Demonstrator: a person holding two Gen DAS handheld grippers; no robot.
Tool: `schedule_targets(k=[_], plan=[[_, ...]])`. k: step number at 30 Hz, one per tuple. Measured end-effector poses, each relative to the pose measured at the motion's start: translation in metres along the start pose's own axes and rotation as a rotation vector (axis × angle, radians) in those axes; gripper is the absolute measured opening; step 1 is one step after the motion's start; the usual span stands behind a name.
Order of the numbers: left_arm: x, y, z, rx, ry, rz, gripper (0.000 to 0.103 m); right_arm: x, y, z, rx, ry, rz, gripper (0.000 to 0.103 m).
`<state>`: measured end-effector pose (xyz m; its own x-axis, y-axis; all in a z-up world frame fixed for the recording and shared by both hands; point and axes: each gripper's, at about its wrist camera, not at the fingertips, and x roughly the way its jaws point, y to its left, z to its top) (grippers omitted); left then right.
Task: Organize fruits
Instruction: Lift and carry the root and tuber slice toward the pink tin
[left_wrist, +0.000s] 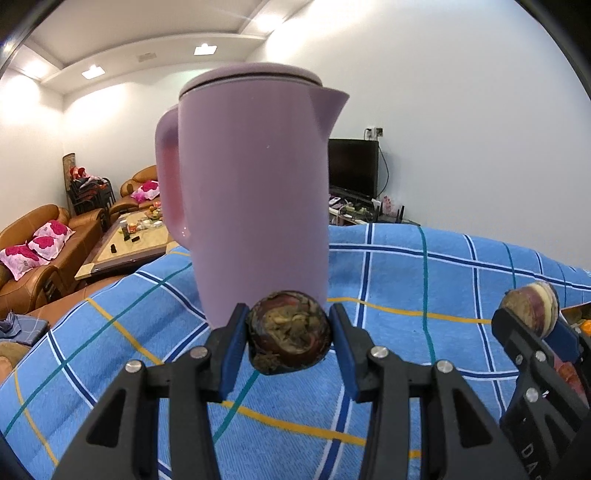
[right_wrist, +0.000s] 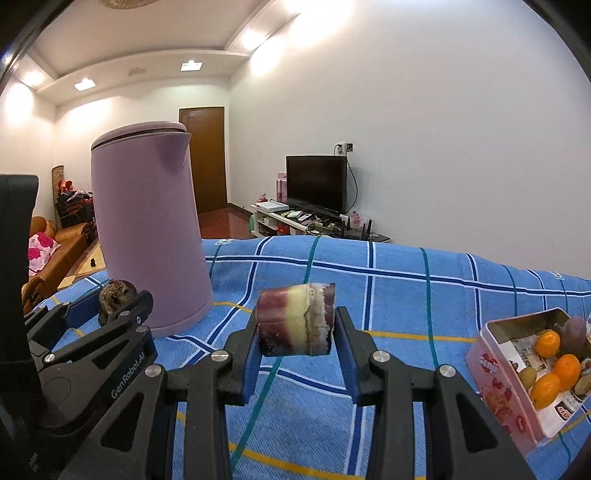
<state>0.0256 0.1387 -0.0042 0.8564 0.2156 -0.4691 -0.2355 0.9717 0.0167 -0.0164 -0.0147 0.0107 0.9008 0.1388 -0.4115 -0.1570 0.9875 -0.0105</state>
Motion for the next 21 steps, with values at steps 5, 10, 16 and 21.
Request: schedule_targets(k=[5,10,16,21], plan=[[-0.010,-0.003,-0.003,0.005,-0.012,-0.010,0.046,-0.003,-0.002,-0.001,-0.001,-0.002,-0.002,0.039],[-0.017,-0.009,-0.006,0.019,-0.019,-0.020,0.046,-0.007,-0.007,-0.003,0.010,0.001,-0.004,0.039],[-0.024,-0.015,-0.008,0.022,-0.019,-0.040,0.046,-0.011,-0.015,-0.004,0.025,0.007,-0.007,0.039],[-0.029,-0.023,-0.010,0.030,-0.023,-0.046,0.046,-0.014,-0.019,-0.005,0.023,0.006,-0.012,0.039]])
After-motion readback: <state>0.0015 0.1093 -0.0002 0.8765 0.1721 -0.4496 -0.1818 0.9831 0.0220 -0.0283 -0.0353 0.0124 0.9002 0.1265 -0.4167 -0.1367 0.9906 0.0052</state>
